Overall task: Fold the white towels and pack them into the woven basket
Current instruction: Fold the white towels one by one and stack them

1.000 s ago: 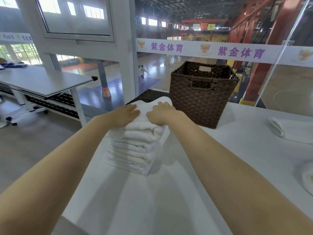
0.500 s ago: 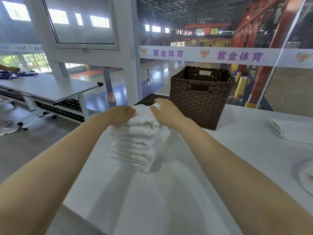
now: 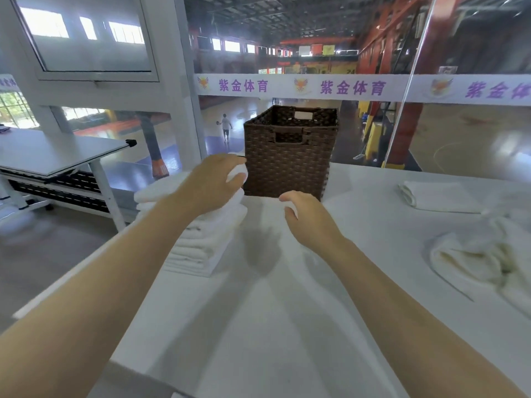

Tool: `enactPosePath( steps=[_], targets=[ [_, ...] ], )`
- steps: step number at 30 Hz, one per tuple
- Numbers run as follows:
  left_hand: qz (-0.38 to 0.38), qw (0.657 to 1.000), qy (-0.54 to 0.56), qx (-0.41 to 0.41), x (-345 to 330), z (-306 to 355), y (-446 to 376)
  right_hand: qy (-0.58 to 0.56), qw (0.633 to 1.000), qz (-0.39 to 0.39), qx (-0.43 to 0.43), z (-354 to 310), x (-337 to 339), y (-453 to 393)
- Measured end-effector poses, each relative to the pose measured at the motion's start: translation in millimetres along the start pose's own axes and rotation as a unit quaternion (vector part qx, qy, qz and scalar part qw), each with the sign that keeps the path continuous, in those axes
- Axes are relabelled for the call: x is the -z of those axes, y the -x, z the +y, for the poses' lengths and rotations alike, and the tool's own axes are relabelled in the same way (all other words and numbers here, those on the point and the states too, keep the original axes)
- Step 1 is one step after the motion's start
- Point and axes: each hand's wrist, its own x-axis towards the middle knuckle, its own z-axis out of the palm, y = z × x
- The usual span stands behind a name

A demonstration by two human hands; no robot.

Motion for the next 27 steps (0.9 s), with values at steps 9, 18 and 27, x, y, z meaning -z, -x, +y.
enactPosePath(
  steps=[9, 18, 27],
  targets=[
    [-0.123, 0.987, 0.087, -0.062, -138, 99, 29, 0.005, 0.979, -0.019, -0.204, 118, 53, 126],
    [-0.257, 0.949, 0.136, -0.122, -228, 206, 39, 0.064, 0.925, 0.098, -0.361, 192, 121, 234],
    [-0.309, 0.915, 0.162, -0.202, -277, 301, 43, 0.213, 0.860, 0.203, -0.417, 252, 180, 312]
  ],
)
